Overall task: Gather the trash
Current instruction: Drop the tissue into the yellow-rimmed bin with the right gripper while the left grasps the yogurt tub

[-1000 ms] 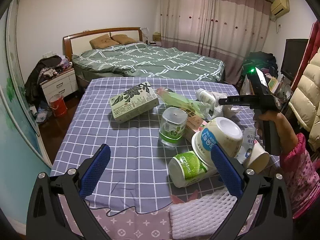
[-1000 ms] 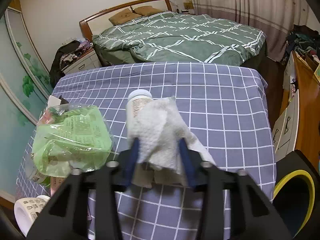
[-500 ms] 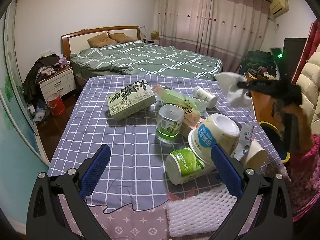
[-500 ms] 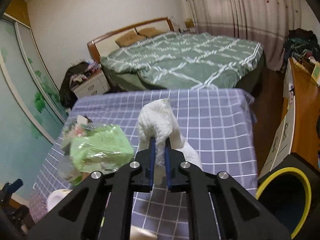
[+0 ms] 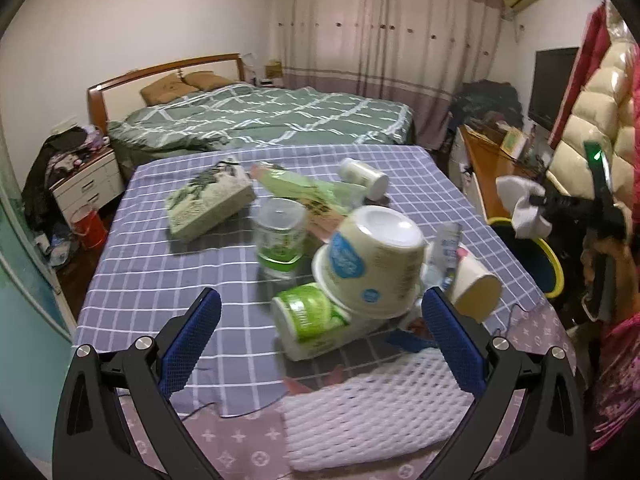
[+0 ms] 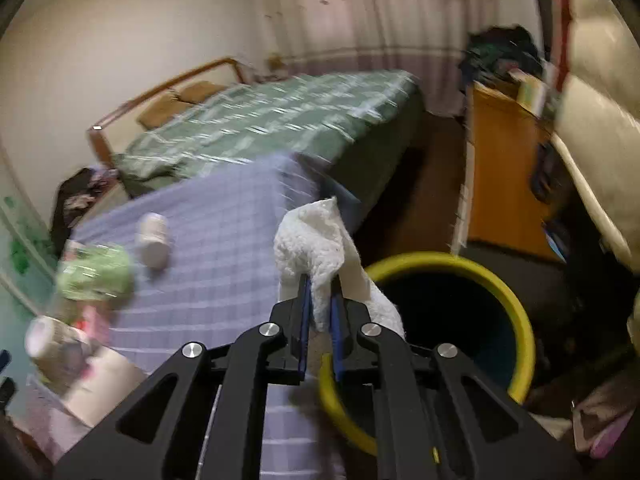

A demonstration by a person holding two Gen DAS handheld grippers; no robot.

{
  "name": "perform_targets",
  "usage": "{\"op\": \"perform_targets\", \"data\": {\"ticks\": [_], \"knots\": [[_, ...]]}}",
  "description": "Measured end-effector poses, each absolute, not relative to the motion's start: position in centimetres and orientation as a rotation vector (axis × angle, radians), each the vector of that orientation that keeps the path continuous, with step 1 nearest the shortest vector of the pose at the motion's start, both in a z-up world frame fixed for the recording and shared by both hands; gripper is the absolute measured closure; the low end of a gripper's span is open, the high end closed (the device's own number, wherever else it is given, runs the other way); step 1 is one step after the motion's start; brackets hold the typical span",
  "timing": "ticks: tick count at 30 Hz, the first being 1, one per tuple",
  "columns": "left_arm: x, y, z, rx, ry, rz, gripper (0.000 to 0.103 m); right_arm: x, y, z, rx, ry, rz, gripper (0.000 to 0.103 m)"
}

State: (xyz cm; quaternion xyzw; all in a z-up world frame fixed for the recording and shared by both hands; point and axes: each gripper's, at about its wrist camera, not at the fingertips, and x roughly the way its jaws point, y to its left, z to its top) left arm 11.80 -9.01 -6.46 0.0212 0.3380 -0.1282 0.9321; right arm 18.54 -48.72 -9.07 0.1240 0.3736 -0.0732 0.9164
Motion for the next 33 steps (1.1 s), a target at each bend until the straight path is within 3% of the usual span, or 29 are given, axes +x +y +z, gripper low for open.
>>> {"op": "perform_targets", "data": {"ticks": [8, 12, 13, 21, 33], "knots": [[12.4, -12.0, -6.3, 0.095, 0.691, -0.322, 0.004, 19.4, -52.8, -14.8, 0.305, 0.860, -0.284, 0.090], [13.0, -12.9, -6.6, 0.112, 0.700, -0.336, 0.004, 19.6, -53.7, -16.3, 0.329, 0.877, -0.302, 0.065], [13.1, -12.9, -6.7, 0.110, 0.705, -0.345, 0.004, 19.5, -53.9, -16.4, 0.336, 0.873, -0.302, 0.063], [14.8, -13.8, -7.4, 0.165, 0.706, -0.371, 0.004, 18.3, -53.1, -15.7, 0.347, 0.852, -0.272, 0.055], [18.3, -14.8, -8.6, 0.223, 0.694, -0.432, 0.004, 18.3, -52.5, -15.9, 0.375, 0.860, -0.241, 0.055]]}}
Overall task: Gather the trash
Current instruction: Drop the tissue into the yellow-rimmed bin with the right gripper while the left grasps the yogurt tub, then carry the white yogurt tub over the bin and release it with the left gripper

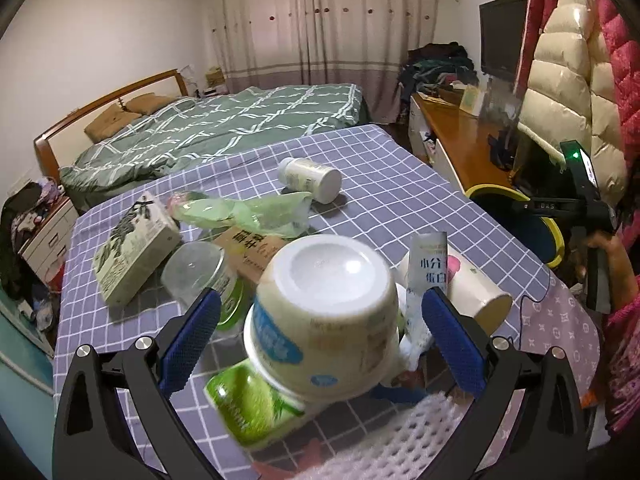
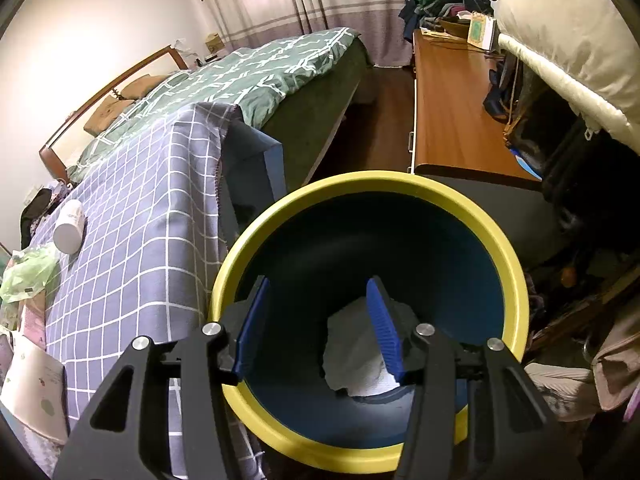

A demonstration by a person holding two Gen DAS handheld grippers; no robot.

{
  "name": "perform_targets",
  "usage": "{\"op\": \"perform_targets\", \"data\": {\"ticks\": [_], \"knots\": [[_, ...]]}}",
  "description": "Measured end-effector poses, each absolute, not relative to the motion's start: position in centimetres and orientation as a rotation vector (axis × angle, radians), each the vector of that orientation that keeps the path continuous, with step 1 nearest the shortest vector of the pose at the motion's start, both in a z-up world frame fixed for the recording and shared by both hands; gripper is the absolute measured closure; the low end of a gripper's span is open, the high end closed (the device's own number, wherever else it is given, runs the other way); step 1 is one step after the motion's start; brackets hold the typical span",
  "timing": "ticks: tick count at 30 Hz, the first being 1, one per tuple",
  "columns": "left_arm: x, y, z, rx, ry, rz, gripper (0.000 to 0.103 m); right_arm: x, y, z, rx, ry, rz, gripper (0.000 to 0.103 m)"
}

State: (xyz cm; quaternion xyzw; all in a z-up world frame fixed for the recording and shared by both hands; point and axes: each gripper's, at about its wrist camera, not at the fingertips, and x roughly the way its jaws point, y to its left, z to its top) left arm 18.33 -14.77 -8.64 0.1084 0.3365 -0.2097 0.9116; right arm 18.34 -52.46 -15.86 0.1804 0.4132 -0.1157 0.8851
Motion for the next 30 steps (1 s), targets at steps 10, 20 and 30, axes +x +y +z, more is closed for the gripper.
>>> {"op": "perform_targets", "data": {"ticks": [10, 20, 30], "knots": [[20.7, -15.1, -10.1, 0.188, 0.741, -0.466, 0.022, 18.2, -53.2, -16.5, 0.390, 0.871, -0.241, 0.053], [21.0, -14.1, -7.2, 0.138, 0.738, -0.482, 0.023, 17.4, -53.5, -16.1, 0.406, 0.850, -0.234, 0.053], [22.3, -15.5, -2.8, 0.046, 0.821, -0.588, 0.023, 15.2, -54.3, -15.1, 0.409, 0.815, -0.250, 0.053]]}}
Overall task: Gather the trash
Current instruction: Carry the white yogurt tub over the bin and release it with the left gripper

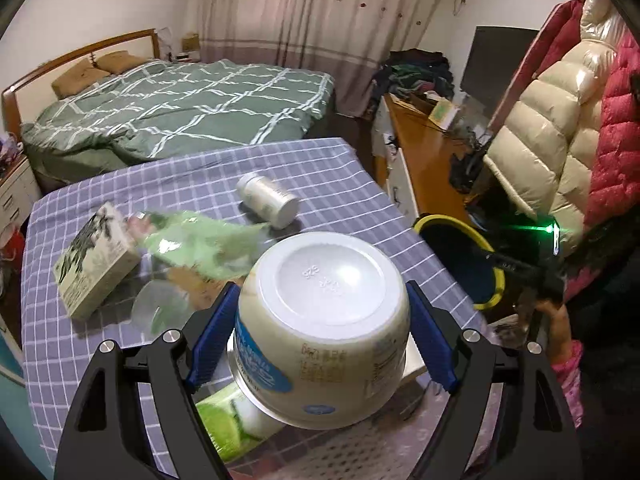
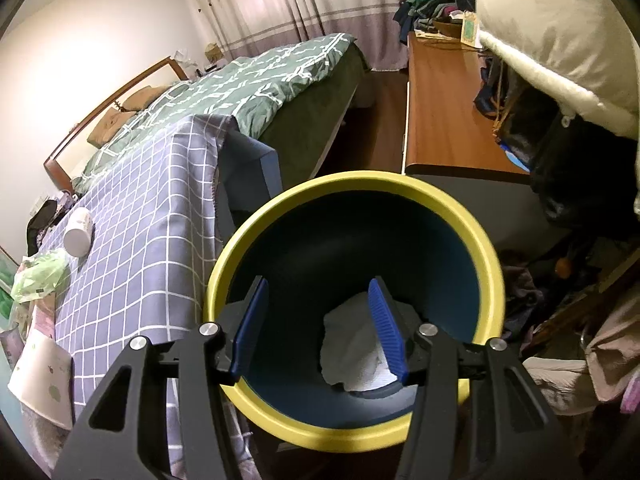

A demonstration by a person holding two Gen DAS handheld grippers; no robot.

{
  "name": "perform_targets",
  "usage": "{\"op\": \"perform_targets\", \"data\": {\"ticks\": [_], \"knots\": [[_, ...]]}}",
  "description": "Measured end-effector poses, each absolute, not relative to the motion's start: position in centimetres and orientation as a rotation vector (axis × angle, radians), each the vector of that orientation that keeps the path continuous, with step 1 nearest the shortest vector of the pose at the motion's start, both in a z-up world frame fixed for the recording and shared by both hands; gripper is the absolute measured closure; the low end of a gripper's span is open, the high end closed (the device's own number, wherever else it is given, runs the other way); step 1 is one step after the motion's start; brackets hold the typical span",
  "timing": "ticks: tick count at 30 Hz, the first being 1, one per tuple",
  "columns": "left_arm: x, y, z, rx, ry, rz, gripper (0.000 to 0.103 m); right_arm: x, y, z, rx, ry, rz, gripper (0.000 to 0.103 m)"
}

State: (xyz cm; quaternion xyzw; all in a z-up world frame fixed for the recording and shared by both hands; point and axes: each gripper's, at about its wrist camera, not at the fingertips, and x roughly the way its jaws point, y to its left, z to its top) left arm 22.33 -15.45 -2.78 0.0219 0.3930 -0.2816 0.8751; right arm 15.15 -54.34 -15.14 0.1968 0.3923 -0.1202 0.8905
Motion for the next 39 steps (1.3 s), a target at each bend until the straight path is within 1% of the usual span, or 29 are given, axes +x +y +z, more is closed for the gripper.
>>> {"op": "perform_targets", "data": {"ticks": [5, 14, 17, 23, 27, 28, 29, 30, 34, 37, 39], "knots": [[22.6, -19.4, -1.2, 0.101, 0.799, -0.627, 0.023, 13.5, -55.5, -14.9, 0.424, 0.794, -0.264, 0.053], [22.6, -31.6, -1.1, 0.178, 0.809, -0.780, 0.022, 9.3, -57.6, -14.4, 0.407, 0.759, -0.328, 0.050], [22.6, -37.4, -2.4, 0.220, 0.824, -0.834, 0.022, 8.0, -58.2, -14.5, 0.404, 0.754, -0.349, 0.049], [23.1, -46.3, -6.2, 0.294, 0.880, -0.890, 0.022, 6.0, -58.9, -14.8, 0.409, 0.751, -0.372, 0.048], [24.0, -49.6, -8.7, 0.309, 0.897, -0.867, 0.022, 5.7, -58.7, -15.1, 0.401, 0.762, -0.365, 0.047], [24.2, -49.9, -9.1, 0.311, 0.898, -0.860, 0.020, 5.7, -58.7, -15.1, 0.401, 0.763, -0.364, 0.047], [24.6, -50.5, -9.7, 0.311, 0.903, -0.841, 0.011, 5.8, -58.6, -15.1, 0.400, 0.763, -0.363, 0.046], [25.0, -50.7, -10.0, 0.304, 0.910, -0.823, 0.009, 5.9, -58.6, -15.1, 0.401, 0.763, -0.361, 0.046], [26.0, -49.7, -9.8, 0.245, 0.942, -0.798, 0.008, 6.0, -58.2, -14.9, 0.400, 0.758, -0.358, 0.046], [25.7, -46.6, -7.6, 0.213, 0.898, -0.798, 0.008, 6.0, -57.6, -14.5, 0.390, 0.752, -0.356, 0.045], [24.9, -44.3, -5.6, 0.195, 0.837, -0.787, 0.008, 6.1, -57.2, -14.2, 0.381, 0.749, -0.353, 0.045]]}}
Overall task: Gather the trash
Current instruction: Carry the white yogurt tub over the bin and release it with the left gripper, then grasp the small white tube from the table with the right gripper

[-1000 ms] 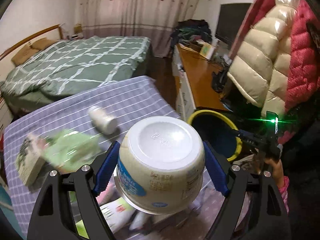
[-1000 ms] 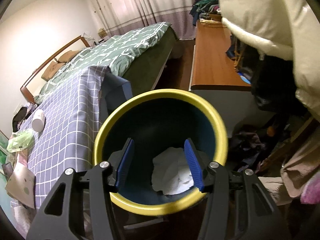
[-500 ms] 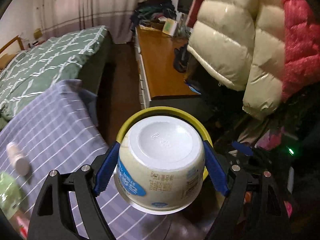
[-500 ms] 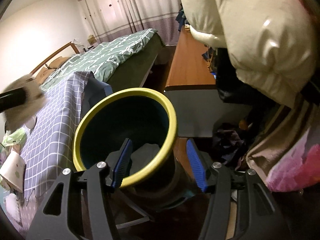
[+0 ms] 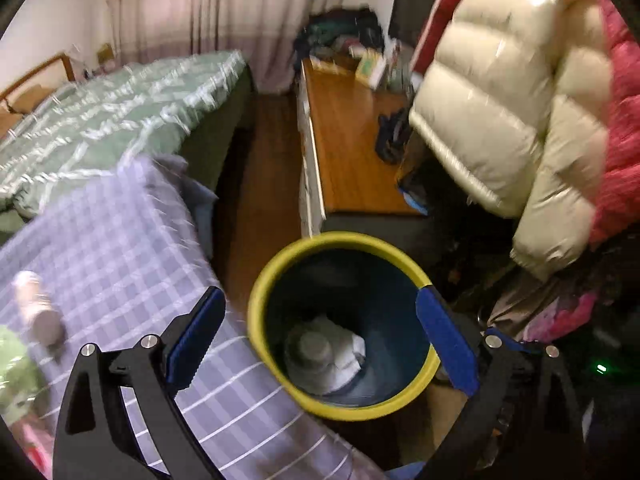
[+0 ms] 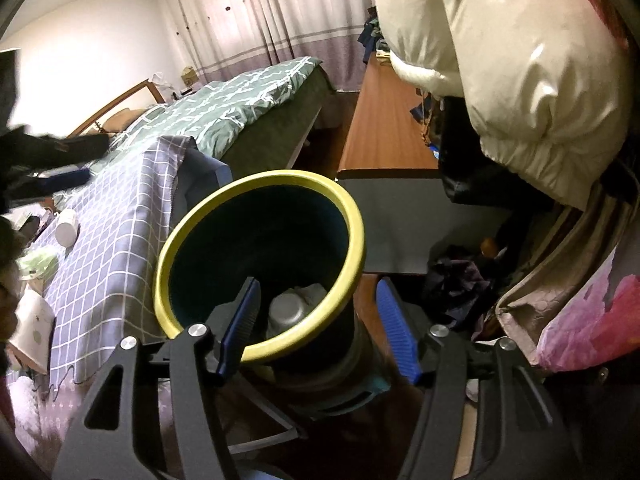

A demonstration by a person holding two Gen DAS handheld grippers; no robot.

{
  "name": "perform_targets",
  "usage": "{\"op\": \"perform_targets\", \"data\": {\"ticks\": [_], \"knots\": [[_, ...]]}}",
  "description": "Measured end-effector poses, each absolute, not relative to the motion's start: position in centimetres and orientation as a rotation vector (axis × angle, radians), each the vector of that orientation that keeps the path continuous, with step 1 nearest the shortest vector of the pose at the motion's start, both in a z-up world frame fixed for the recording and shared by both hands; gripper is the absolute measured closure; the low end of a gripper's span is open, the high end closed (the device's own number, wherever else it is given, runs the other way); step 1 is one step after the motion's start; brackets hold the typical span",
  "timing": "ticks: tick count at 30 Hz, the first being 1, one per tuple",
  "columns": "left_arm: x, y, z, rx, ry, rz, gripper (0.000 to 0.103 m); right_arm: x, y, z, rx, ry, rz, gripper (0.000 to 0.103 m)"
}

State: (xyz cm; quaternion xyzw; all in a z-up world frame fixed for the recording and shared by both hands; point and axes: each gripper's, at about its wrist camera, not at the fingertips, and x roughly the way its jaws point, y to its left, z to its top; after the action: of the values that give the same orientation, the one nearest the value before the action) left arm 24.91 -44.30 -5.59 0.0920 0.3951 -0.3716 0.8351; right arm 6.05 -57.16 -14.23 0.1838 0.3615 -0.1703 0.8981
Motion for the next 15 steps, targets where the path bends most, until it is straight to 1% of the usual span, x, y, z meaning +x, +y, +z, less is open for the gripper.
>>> {"op": "perform_targets", "data": {"ticks": [5, 8, 11, 12, 15], "knots": [[23.0, -36.6, -1.4, 0.137, 0.705, -0.715, 0.005, 6.5, -55.2, -13.5, 0.359, 0.746, -0.324, 0.043], [21.7, -29.8, 0.6, 0.101, 0.624, -0.622, 0.005, 7.1, -53.5, -13.2, 0.342, 0.753, -0.296, 0.043], [21.1, -23.9, 1.3, 0.065, 0.578, -0.520, 0.005, 7.8, -51.7, -12.8, 0.325, 0.760, -0.269, 0.043], [20.9, -20.8, 1.4, 0.047, 0.551, -0.457, 0.005, 8.0, -50.9, -12.7, 0.315, 0.761, -0.256, 0.043], [20.7, -14.6, 0.6, 0.044, 0.507, -0.307, 0.005, 8.9, -48.3, -11.9, 0.286, 0.761, -0.213, 0.042]]}}
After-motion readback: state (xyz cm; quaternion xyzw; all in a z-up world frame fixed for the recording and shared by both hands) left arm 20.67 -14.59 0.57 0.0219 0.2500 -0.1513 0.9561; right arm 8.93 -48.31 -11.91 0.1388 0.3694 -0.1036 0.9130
